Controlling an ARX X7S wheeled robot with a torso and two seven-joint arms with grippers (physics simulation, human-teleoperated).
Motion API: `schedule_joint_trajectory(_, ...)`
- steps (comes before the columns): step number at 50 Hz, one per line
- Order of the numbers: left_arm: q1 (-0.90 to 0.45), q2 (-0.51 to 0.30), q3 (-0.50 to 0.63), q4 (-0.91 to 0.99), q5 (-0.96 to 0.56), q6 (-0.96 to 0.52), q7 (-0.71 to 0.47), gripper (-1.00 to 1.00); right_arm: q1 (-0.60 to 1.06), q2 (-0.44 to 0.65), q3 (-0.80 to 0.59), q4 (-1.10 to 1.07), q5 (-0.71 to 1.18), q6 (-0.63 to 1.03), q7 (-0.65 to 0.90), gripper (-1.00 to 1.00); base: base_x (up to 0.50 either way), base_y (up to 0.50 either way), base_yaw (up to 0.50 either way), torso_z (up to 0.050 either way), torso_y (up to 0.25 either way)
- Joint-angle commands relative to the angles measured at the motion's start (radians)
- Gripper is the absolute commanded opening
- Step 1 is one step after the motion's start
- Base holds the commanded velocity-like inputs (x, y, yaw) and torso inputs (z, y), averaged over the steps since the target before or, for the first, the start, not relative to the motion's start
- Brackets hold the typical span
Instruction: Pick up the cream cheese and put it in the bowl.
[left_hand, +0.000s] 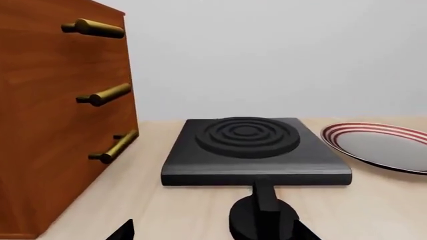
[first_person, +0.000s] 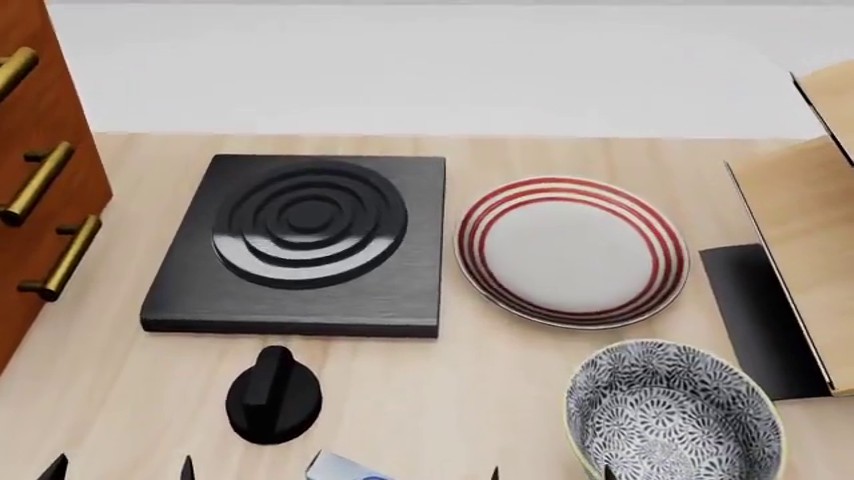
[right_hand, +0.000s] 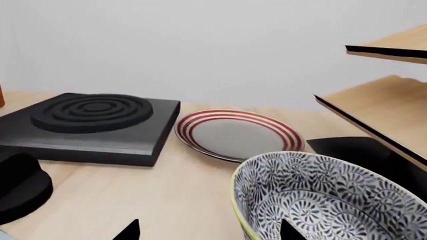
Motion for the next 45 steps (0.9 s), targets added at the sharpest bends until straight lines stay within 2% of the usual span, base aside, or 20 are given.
schedule_joint_trajectory(1,0.001,-0.004,0.007,0.003,-0.002,0.0,-0.007,1.0,0.0,0.004,-0.004,0.004,0.006,-0.006,0.005,1.0,0.18,0.07,0.0,0.0,0.0)
schedule_joint_trajectory(45,-0.01,-0.021,0.027,-0.017,-0.018,0.012,-0.024,1.0,0.011,0.016,-0.021,0.022,0.029,-0.015,0.018,1.0,0.17,0.05,0.0,0.0,0.0)
